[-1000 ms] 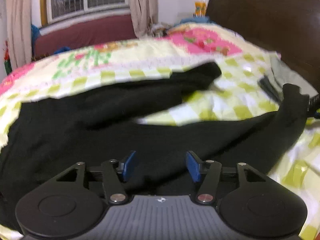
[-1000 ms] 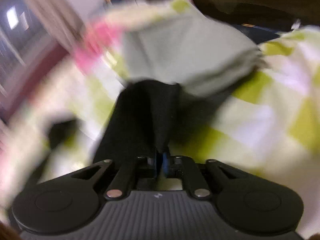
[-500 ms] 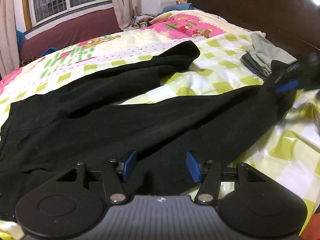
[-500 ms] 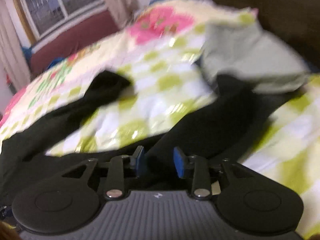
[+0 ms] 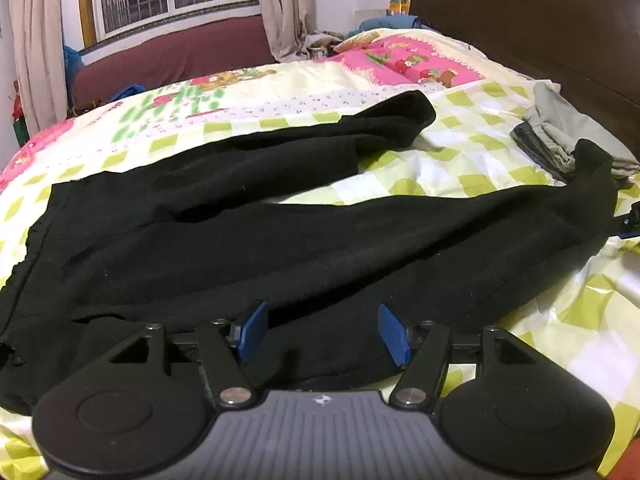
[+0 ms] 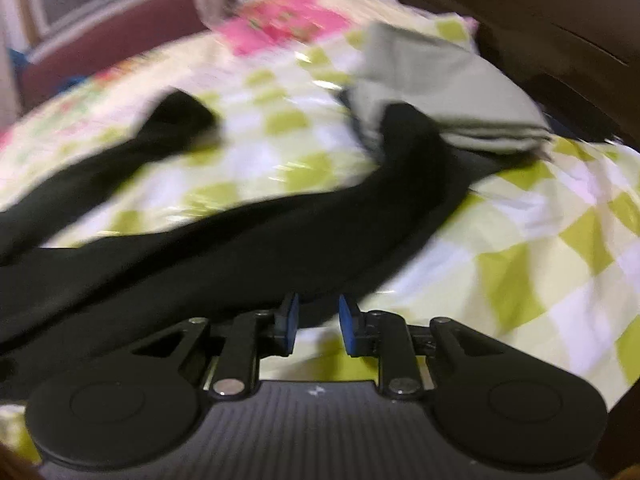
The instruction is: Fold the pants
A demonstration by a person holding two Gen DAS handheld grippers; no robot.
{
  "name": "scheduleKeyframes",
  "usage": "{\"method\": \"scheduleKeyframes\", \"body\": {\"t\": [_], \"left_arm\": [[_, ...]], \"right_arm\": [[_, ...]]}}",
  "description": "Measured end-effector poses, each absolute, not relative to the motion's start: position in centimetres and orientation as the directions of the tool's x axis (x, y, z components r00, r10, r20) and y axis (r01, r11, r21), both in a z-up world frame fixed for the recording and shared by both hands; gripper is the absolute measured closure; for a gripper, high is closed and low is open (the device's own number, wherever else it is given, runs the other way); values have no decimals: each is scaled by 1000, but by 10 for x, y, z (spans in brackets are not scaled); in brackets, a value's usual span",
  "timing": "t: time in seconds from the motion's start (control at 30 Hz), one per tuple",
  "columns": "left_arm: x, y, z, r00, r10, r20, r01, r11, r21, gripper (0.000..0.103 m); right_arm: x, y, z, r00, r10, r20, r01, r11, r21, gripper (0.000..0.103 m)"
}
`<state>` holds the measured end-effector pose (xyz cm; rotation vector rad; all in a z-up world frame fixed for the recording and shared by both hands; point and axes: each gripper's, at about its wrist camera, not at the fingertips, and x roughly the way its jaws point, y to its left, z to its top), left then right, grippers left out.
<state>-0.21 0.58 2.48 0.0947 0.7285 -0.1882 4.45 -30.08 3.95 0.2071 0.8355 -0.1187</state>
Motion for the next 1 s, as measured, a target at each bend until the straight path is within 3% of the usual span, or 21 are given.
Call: {"method": "scheduleKeyframes", "body": {"t": [0.2, 0.33, 0.73, 1.0], "left_arm": [[-5, 13, 28, 744, -118, -658, 173, 985, 19, 25], [-6, 17, 29, 750, -110, -653, 158, 987, 16, 25], [1, 34, 27, 754, -64, -654, 106, 994, 26, 23], [22, 58, 8, 698, 2, -716, 28, 999, 30, 23]], "right_arm": [[34, -223, 43, 655, 208, -726, -50, 971, 233, 76], [34, -190, 41, 635, 267, -725, -136, 962, 235, 76], [69, -165, 32, 616, 278, -737, -177, 960, 215, 70], [105, -159, -12, 547, 222, -807, -161, 974, 159, 73]]}}
